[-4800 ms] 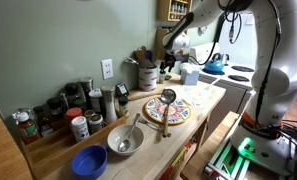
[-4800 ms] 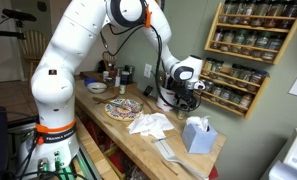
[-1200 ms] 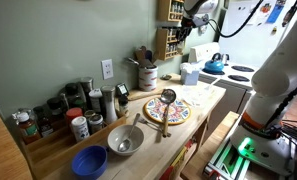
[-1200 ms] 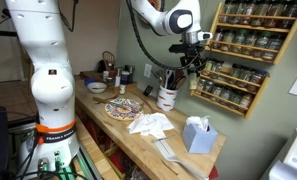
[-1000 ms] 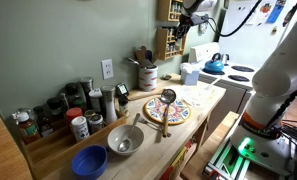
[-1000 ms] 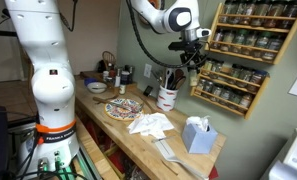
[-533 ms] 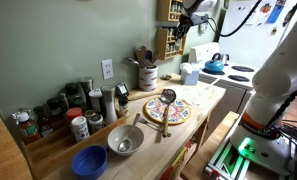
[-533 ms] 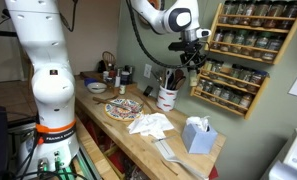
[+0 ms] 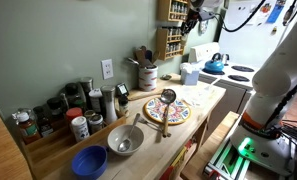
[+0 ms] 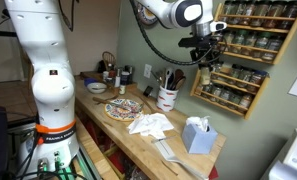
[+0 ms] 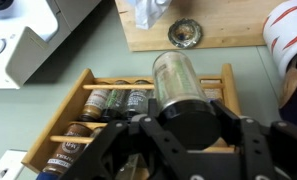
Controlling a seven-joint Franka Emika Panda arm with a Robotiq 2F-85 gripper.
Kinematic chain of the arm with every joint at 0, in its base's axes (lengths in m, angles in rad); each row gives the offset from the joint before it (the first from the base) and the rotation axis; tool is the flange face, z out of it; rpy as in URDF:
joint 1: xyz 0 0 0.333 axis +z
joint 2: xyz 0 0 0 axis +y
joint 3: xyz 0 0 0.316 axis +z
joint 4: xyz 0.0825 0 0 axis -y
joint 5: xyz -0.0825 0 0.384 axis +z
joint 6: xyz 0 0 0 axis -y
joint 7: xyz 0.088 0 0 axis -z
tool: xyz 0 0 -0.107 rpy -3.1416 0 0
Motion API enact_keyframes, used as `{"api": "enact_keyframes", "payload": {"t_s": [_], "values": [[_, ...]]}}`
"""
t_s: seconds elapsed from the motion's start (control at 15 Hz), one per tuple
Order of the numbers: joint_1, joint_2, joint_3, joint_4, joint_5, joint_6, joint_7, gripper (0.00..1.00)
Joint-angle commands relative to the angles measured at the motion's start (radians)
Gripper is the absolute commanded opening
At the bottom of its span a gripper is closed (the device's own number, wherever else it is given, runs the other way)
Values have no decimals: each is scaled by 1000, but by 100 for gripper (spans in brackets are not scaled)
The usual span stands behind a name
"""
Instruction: Put the bottle on the bottom shelf
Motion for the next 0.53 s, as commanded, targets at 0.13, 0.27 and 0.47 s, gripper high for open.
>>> {"api": "enact_keyframes", "payload": {"t_s": [0.13,0.27,0.47], "values": [[24,14,-75,80,200,29,-188,30],[31,23,-97,104,282,36,-267,30],[43,41,-124,132,435,47,-390,30]]}}
